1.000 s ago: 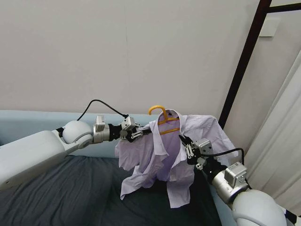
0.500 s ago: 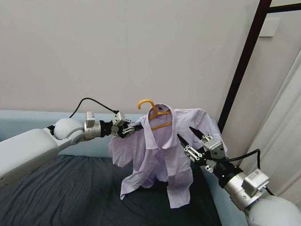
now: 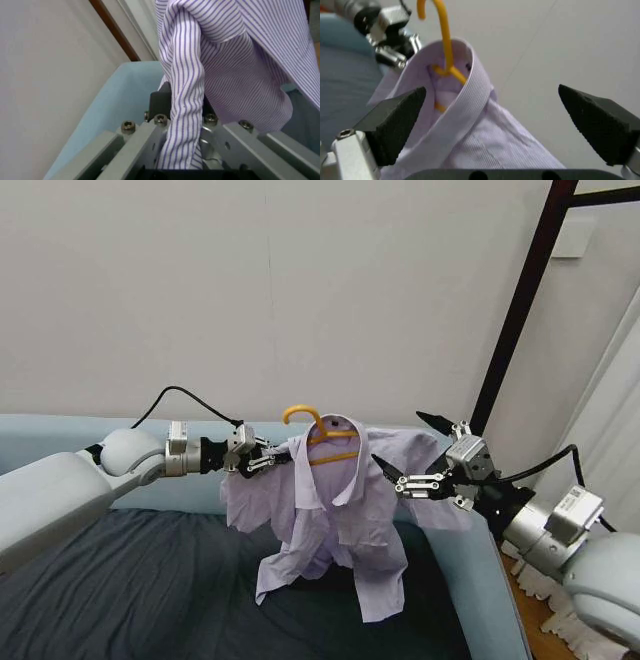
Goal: Pick up the clothes from the sofa and hang them on the clothes hanger.
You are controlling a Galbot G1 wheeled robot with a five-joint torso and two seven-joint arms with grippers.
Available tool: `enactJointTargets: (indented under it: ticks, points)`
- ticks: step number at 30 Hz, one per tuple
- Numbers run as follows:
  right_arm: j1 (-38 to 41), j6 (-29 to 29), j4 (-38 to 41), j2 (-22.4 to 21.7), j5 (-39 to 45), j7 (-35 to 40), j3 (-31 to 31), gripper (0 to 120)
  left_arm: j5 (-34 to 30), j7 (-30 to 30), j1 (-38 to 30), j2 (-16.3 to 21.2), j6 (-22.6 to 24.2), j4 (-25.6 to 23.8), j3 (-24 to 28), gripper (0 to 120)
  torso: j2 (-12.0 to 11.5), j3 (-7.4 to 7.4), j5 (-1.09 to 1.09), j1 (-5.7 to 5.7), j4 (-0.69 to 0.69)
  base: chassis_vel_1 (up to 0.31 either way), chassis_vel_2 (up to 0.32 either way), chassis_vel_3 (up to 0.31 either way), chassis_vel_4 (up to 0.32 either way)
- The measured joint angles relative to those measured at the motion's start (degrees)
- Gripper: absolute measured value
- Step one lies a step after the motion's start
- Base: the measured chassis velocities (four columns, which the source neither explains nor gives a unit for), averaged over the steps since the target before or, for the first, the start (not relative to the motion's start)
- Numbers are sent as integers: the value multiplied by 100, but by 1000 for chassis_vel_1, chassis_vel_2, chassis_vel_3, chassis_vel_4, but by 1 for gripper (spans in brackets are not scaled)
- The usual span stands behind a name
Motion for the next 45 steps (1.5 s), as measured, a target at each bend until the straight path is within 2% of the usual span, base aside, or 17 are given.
enactJointTargets:
  ticks: [5,10,11,14,23,25,27,29,30,35,36,39,45]
  points:
    - [111,-197,-455,-440,-43,-893,-33,100,294,213,14,-135,-101,-76,-9,1,0,0,3,0,-6,0,0,0,0]
    - [116,-305,-527,-568,-73,-1098,-30,100,466,324,-6,-222,-173,-100,17,1,0,0,2,0,-2,0,0,0,0]
    - [102,-467,-574,-783,-152,-1460,-23,100,597,400,-80,-347,-246,-103,74,1,0,0,0,0,-3,0,0,0,0]
    - [45,-505,-575,-917,-213,-1569,-45,97,618,429,-131,-446,-282,-95,117,1,0,0,1,0,-5,0,0,0,0]
    - [-54,-662,-467,-1137,-176,-1528,-102,64,841,533,-99,-541,-406,-95,165,1,0,0,-1,0,-3,0,0,0,0]
    - [-66,-668,-467,-1150,-141,-1538,-109,53,914,564,-77,-515,-435,-96,146,1,0,0,0,0,-3,0,0,0,0]
    - [-75,-668,-464,-1151,-129,-1554,-113,50,919,565,-71,-507,-435,-106,143,1,0,0,0,0,-3,0,0,0,0]
    - [-85,-690,-403,-1145,-150,-1586,-118,39,925,562,-68,-522,-434,-128,134,1,0,0,-1,0,-2,0,0,0,0]
    - [-85,-690,-403,-1145,-150,-1586,-118,39,925,562,-68,-522,-434,-128,134,1,0,0,-1,0,-2,0,0,0,0]
    - [-77,-846,-246,-1119,-143,-1641,-113,18,921,537,-99,-629,-391,-144,90,1,0,0,-1,1,-4,0,0,0,0]
    - [-77,-846,-246,-1119,-143,-1641,-113,18,921,537,-99,-629,-391,-144,90,1,0,0,-1,1,-4,0,0,0,0]
    - [-103,-850,-223,-1113,-168,-1702,-129,8,910,504,-114,-620,-374,-175,105,1,0,0,0,0,-4,0,0,0,0]
    - [-121,-849,-241,-1045,-133,-1675,-142,8,879,435,27,-544,-373,-213,92,1,0,0,0,0,-2,0,0,0,0]
